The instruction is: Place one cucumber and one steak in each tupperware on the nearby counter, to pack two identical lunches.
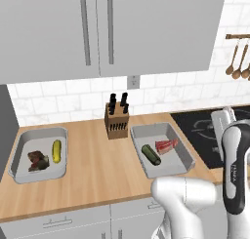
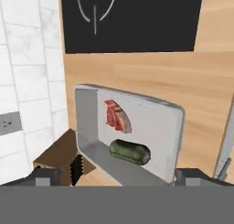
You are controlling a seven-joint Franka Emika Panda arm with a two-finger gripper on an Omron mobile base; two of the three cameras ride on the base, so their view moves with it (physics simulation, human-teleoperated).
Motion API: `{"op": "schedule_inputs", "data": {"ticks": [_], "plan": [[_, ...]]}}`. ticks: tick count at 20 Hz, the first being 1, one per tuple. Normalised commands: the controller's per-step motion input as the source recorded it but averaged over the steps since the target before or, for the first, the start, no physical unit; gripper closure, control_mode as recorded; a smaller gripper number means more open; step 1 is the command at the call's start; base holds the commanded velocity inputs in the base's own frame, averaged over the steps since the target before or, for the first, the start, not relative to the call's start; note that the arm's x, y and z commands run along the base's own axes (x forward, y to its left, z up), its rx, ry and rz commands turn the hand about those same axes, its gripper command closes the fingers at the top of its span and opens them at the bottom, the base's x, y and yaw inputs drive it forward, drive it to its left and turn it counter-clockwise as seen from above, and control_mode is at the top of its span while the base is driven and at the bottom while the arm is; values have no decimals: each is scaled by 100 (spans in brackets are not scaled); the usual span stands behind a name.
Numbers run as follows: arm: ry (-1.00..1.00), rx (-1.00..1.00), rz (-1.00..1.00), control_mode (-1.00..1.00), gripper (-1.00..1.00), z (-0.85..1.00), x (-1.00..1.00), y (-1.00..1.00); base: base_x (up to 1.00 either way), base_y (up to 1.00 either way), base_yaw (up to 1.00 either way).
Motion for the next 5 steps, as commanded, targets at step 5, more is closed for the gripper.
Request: {"op": "schedule_inputs", "data": {"ticks": [5], "plan": [[-3,18,0,-100,-100,1,-5,-30,0,0,0]]}}
